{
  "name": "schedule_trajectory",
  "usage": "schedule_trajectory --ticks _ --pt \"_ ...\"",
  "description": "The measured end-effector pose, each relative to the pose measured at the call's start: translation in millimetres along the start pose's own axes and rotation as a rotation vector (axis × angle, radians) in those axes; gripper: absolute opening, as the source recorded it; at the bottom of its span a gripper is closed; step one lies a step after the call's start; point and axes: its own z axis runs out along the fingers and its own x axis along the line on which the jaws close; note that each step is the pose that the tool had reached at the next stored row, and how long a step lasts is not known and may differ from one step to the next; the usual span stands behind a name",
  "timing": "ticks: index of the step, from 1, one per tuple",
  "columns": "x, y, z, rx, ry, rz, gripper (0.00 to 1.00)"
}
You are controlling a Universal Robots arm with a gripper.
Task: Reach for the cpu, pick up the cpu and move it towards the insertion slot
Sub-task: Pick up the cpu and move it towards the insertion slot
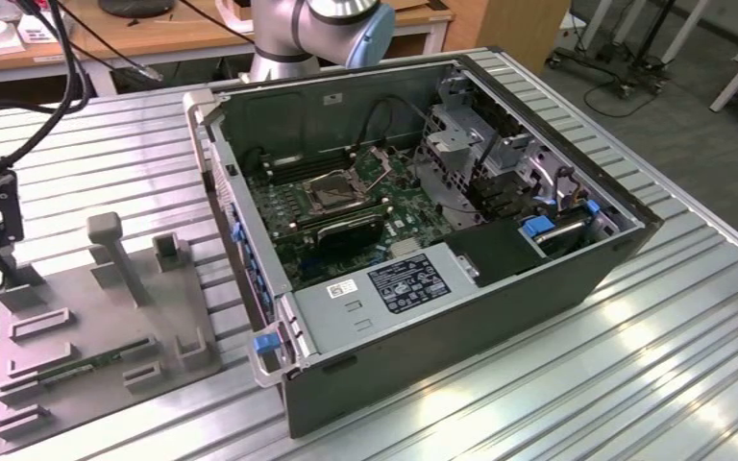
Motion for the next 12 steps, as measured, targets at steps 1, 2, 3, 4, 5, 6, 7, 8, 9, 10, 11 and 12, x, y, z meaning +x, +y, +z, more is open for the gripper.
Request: schedule_trajectory --ticks 1,2,3,4,5,6,7,8,9,10,11,12 --pt "0.0 0.1 -1.2 0.0 -0.0001 0.0 0.54" --pt "0.0 0.1 -2.4 0.0 0.0 0.0 0.54" --pt "0.0 0.2 -3.5 0.0 0.0 0.0 0.54" --pt "0.0 0.2 -4.5 0.0 -0.0001 0.0 0.54" --pt "0.0 0.2 -5.4 0.0 -0.0001 0.0 0.54" --pt "0.0 0.3 -6.2 0.0 -0.0001 0.0 0.54" --pt "0.0 0.3 -7.0 0.0 0.0 0.0 0.54" --pt "0.0 0.3 -7.5 -0.0001 -0.0002 0.0 0.54" --pt "0.0 0.3 -7.9 -0.0001 -0.0002 0.0 0.54" --pt "0.0 0.4 -8.1 -0.0002 -0.0003 0.0 0.54" --pt "-0.1 0.4 -8.2 -0.0002 -0.0003 0.0 0.54" --pt "0.0 0.4 -8.5 0.0 -0.0001 0.0 0.54"
